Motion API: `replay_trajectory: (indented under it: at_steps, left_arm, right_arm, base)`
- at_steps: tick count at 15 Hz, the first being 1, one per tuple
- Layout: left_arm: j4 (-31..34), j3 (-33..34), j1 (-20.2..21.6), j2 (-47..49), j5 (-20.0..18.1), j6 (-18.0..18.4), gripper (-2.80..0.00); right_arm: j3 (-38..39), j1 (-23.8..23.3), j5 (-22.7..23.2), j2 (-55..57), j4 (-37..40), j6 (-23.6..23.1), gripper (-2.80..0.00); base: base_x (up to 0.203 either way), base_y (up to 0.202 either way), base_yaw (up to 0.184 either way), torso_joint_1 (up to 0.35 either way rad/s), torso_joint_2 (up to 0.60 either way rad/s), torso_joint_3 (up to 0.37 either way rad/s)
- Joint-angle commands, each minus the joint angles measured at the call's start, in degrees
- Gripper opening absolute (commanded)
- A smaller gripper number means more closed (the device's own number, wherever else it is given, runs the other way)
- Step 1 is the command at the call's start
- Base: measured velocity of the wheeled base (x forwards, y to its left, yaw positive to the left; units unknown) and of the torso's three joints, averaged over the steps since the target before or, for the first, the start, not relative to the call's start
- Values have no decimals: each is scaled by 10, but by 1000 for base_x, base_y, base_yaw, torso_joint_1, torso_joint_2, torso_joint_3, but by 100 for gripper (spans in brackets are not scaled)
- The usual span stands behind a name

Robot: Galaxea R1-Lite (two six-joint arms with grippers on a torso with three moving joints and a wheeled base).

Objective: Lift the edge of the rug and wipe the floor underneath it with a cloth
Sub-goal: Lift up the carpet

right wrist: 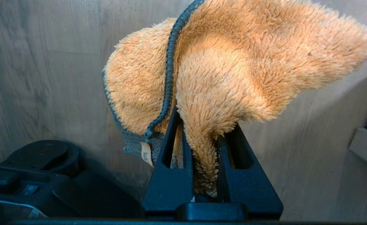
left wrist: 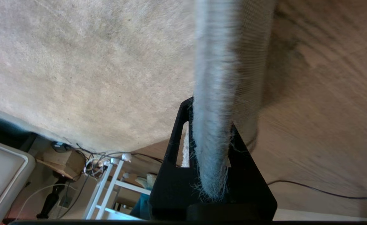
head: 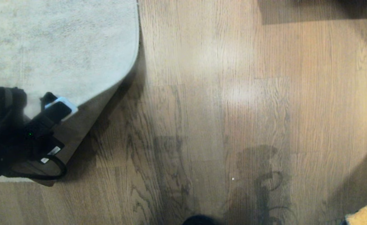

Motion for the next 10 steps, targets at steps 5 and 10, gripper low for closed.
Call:
replay_trajectory:
  at_steps: [5,10]
  left_arm:
    - [-1,5,1,0,3,1,-280]
    - [0,9,5,-3,3,1,-280]
  right_arm:
    - [0,0,0,1,0,-1,-280]
    - [0,0,0,1,0,-1,-280]
  base:
    - [0,192,-2,-1,1,2]
    - [0,193,-1,2,1,3]
